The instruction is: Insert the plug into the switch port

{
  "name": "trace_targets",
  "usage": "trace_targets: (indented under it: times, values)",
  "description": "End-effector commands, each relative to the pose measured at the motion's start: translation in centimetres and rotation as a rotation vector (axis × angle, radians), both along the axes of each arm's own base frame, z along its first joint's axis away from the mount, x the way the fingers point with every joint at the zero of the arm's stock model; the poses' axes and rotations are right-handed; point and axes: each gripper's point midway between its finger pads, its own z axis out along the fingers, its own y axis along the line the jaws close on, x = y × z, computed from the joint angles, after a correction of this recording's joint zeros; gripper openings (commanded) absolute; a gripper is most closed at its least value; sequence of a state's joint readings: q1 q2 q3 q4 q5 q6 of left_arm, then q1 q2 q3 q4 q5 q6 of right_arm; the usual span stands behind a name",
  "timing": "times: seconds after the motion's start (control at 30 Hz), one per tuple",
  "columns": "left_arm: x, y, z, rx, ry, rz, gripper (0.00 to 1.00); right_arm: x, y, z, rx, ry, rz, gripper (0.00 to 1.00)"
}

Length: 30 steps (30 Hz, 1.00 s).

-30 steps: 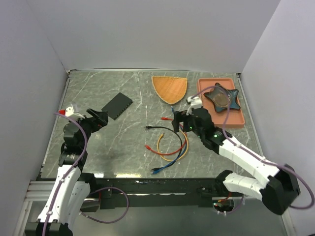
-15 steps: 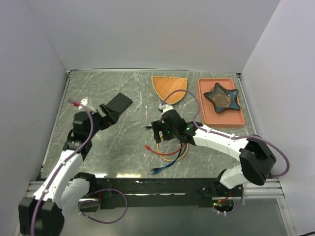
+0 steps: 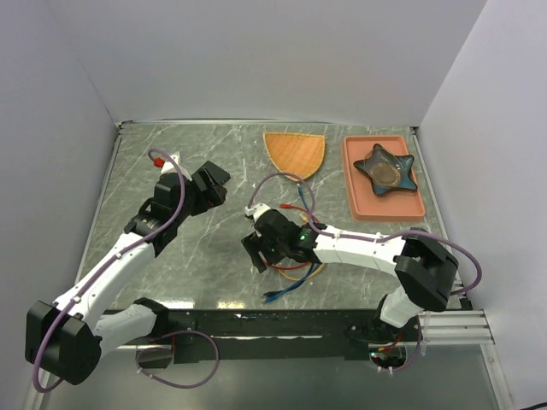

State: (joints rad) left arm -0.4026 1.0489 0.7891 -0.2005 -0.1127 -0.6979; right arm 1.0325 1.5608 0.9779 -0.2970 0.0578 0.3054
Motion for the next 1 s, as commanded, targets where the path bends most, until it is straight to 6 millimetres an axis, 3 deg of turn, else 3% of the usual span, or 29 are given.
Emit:
trace_targets:
  times: [0.0,0.33,0.37,0.43,0.5,0.6,0.7,0.73,0.8,0.83,0.9,0.93,0.97]
  values:
    - [0.3,0.5,1.2,-0.006,-0.029,0.038,0.96,0.2,0.6,-1.2,-0.012,-0.023,0.078,0.76]
    - [0.0,2.0,1.3,0.021,-0.035,0.102,0.96,-0.2,0.2,-5.1,-0.089,0.009,0.104,0.58]
    - [-0.1,2.1,1.3,0.021,-0.037,0.108,0.96,0.0,0.1,-5.3,-0.099,0.008,0.096,0.44]
    - [-0.1,2.5,1.4,0.030,-0.039,0.124,0.96,0.2,-0.2,-5.9,-0.130,-0.002,0.094,0.39]
    - [-0.2,2.7,1.6,0.031,-0.045,0.133,0.96,0.2,-0.5,-6.1,-0.169,-0.015,0.095,0.28]
    - [-0.4,2.9,1.8,0.027,-0.058,0.141,0.96,0.8,-1.0,-5.7,-0.215,-0.055,0.063,0.03]
    - [-0.6,3.2,1.9,0.025,-0.066,0.150,0.96,1.6,-0.7,-2.7,-0.160,-0.115,0.040,0.00]
    - [-0.6,3.2,1.9,0.026,-0.068,0.152,0.96,1.9,-0.5,0.1,-0.097,-0.156,0.032,0.00]
    - [-0.6,3.3,1.8,0.032,-0.064,0.154,0.96,2.1,-0.2,3.9,-0.006,-0.203,0.030,0.00]
    - [-0.6,3.3,1.7,0.033,-0.063,0.154,0.96,2.0,-0.2,7.9,0.093,-0.250,0.032,0.00]
    - [-0.6,3.3,1.6,0.039,-0.056,0.151,0.96,2.3,-0.8,12.7,0.215,-0.299,0.032,0.00]
    - [-0.6,3.4,1.5,0.040,-0.055,0.154,0.96,1.9,-1.8,17.1,0.325,-0.363,0.030,0.00]
    - [-0.6,3.3,1.5,0.038,-0.056,0.149,0.96,1.9,-2.6,19.8,0.385,-0.402,0.019,0.00]
